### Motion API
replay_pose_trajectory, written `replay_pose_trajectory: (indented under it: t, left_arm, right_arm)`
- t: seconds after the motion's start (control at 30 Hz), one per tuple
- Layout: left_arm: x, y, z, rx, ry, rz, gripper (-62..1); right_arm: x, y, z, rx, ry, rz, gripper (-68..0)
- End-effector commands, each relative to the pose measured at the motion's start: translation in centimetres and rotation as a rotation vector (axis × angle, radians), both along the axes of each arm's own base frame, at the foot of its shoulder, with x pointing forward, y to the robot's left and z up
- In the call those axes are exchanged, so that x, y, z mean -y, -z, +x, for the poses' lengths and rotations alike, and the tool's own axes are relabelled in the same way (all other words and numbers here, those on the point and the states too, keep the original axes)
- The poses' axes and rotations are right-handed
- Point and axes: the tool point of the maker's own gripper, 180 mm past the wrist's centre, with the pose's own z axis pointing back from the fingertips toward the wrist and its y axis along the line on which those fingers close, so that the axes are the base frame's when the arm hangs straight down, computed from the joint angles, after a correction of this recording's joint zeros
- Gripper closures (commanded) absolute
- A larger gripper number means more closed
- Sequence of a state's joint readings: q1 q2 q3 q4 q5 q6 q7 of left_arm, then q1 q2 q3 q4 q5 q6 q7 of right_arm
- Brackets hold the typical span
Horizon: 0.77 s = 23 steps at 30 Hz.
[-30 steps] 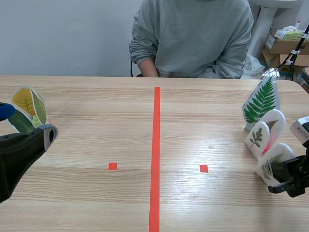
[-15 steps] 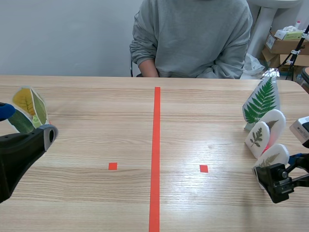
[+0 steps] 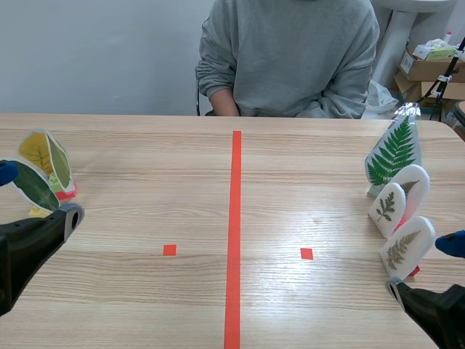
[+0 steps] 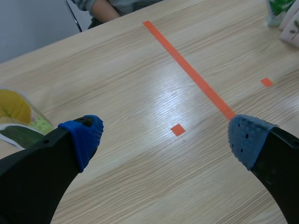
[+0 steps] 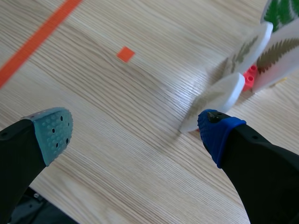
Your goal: Do the leaf sorting experiment
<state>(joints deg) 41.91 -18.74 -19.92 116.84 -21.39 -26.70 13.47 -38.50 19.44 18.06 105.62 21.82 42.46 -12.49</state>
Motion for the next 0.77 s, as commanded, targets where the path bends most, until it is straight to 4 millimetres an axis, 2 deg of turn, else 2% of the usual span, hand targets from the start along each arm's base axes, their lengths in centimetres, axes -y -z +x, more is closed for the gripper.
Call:
replay_pose_trajectory:
  t: [0.0, 0.17, 0.4, 0.57, 0.73]
  left_arm:
    - [0.2, -0.6, 0.1, 0.026, 0.003, -0.019, -57.2]
    - [-0.8, 0.6, 0.1, 0.021, -0.021, -0.048, -57.2]
    - [-1.2, 1.3, -0.1, 0.003, 0.002, -0.033, -57.2]
    - [-1.0, 1.2, -0.3, 0.002, 0.030, -0.026, -57.2]
    - [-0.9, 1.0, -0.2, 0.011, 0.034, -0.032, -57.2]
  right_arm:
    - [-0.1, -1.2, 0.2, 0.029, -0.009, 0.009, -55.0]
    - [-1.3, -4.1, 0.2, 0.094, -0.042, 0.020, -55.2]
    - [-2.1, -6.5, 0.9, 0.153, -0.066, 0.045, -55.2]
    - [-1.8, -7.4, 1.1, 0.172, -0.049, 0.086, -55.2]
    - [-1.8, -7.4, 1.1, 0.172, -0.049, 0.085, -55.2]
